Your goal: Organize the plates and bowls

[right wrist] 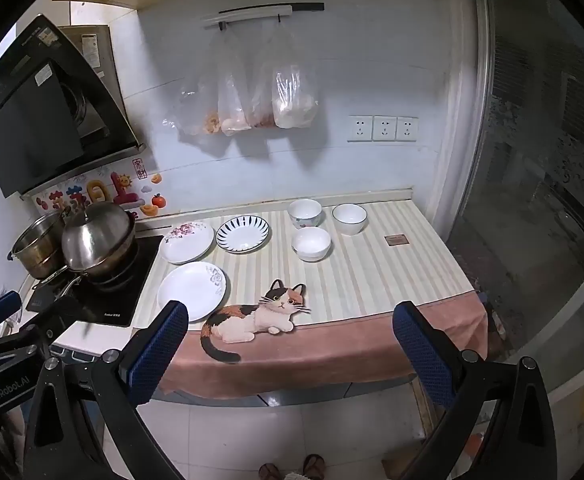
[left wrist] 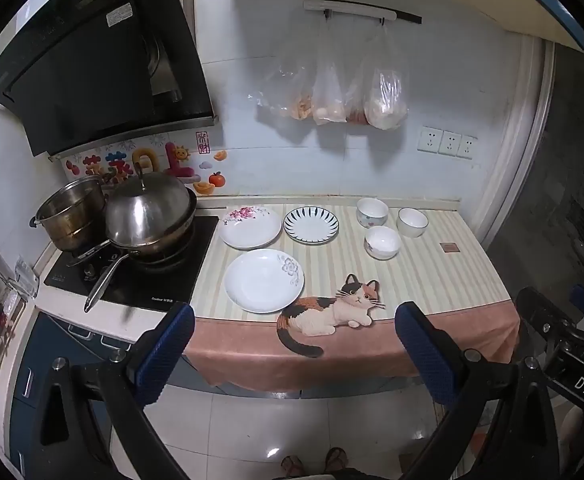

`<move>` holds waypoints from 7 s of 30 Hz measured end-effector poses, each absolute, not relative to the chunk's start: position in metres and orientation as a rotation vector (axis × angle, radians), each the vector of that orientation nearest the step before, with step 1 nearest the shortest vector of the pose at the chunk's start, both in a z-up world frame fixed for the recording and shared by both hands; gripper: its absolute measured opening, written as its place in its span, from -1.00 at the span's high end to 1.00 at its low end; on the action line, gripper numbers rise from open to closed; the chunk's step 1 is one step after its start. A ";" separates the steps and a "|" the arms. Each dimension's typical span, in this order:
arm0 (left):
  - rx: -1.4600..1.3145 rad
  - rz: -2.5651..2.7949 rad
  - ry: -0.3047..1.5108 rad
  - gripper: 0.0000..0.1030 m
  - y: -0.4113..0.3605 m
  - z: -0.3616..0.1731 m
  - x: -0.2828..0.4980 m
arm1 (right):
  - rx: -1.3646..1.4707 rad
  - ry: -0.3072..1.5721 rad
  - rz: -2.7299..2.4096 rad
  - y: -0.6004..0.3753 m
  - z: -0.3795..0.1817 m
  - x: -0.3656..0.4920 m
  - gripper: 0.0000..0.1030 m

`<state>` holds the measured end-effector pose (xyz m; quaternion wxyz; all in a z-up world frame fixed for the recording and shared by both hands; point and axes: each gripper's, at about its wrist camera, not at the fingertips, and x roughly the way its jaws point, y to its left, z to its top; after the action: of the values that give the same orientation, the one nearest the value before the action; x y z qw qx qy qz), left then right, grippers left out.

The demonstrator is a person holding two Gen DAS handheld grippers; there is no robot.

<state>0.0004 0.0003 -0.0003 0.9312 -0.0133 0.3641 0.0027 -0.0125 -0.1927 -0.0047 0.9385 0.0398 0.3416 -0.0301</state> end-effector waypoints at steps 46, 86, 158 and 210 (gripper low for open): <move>-0.013 0.014 0.731 -1.00 0.008 0.010 0.005 | 0.093 0.680 -0.060 -0.195 0.008 -0.010 -1.00; -0.015 0.015 0.716 -1.00 0.007 0.012 -0.009 | 0.110 0.686 -0.048 -0.198 0.003 -0.013 -1.00; -0.184 0.158 1.442 0.01 0.140 -0.361 0.372 | 0.167 1.538 0.604 -0.024 -0.451 0.495 0.60; -0.478 0.350 1.337 0.31 0.218 -0.361 0.469 | -0.096 1.382 0.715 0.063 -0.411 0.747 0.42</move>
<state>0.4686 0.2176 -0.3614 0.7443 -0.2184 0.6106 0.1596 0.7470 0.0626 -0.4114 0.7113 -0.0432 0.6230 0.3226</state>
